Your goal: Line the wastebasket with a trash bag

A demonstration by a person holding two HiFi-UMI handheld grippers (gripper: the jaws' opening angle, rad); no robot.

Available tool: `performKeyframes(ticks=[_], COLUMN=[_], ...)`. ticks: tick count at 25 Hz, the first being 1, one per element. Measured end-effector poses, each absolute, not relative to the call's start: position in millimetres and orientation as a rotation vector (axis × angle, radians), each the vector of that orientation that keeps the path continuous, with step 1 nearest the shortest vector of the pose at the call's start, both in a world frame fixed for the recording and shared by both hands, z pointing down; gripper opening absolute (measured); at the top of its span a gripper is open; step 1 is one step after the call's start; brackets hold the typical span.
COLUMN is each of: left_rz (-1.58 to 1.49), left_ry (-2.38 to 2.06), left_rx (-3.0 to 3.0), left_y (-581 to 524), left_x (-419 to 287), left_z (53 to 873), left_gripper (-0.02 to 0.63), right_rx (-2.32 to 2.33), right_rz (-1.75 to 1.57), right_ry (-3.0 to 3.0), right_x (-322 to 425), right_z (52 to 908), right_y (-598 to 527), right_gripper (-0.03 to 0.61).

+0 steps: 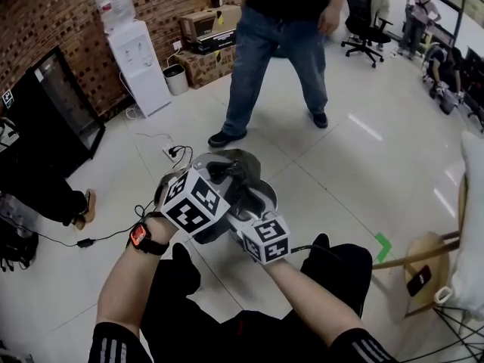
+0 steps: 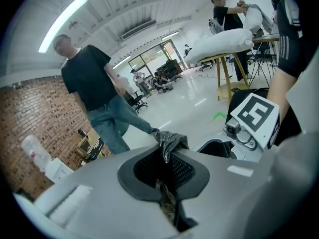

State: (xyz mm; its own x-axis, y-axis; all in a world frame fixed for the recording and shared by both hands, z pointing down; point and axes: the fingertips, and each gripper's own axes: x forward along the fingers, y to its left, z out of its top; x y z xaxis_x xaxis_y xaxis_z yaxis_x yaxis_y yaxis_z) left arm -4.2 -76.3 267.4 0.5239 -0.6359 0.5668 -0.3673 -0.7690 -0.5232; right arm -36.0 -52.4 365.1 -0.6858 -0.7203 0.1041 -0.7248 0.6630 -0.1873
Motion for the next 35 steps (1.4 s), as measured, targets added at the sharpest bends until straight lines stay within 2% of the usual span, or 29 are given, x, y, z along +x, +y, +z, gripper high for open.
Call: performKeyframes(ticks=[6, 8, 10, 14, 21, 25, 29, 31, 35], left_rz=[-1.132, -1.143, -1.155, -1.177, -1.238, -1.256, -1.309, -1.331, -1.431], left_ry=[0.807, 0.812, 0.825, 0.872, 0.948, 0.958, 0.956, 0.954, 0.953], left_rx=[-2.425, -2.431, -2.441, -2.47, -2.492, -2.503, -2.574, -2.654, -2.723], left_y=[-79.9, -83.4, -88.8, -104.6, -138.9, -153.9, -167.3, -170.3, -167.8], left_x=[11.6, 12.0, 9.6, -2.3, -26.0, -34.6, -46.5, -54.8, -83.4], left_z=[275.4, 283.8, 295.6, 322.5, 365.2, 376.6, 401.5, 419.4, 448.6], left_gripper=[0.001, 0.001, 0.001, 0.0, 0.013, 0.068, 0.184, 0.204, 0.204], right_rx=[1.254, 1.279, 1.306, 1.352, 1.28, 1.228, 1.134, 1.103, 1.065], right_rz=[0.414, 0.376, 0.323, 0.247, 0.157, 0.081, 0.058, 0.085, 0.196], right_ry=[-2.741, -2.668, -2.607, -2.5, -2.393, -2.35, -2.279, -2.231, -2.161], right_x=[-28.1, -15.1, 2.2, 37.5, 75.5, 82.6, 82.3, 81.8, 85.3], right_z=[381.6, 395.1, 406.3, 422.7, 438.8, 432.9, 448.4, 464.4, 490.4], right_y=[-54.0, -61.0, -68.1, -86.5, -133.9, -164.0, -188.1, -197.2, -204.8], right_gripper=[0.356, 0.286, 0.172, 0.008, 0.006, 0.006, 0.006, 0.008, 0.006])
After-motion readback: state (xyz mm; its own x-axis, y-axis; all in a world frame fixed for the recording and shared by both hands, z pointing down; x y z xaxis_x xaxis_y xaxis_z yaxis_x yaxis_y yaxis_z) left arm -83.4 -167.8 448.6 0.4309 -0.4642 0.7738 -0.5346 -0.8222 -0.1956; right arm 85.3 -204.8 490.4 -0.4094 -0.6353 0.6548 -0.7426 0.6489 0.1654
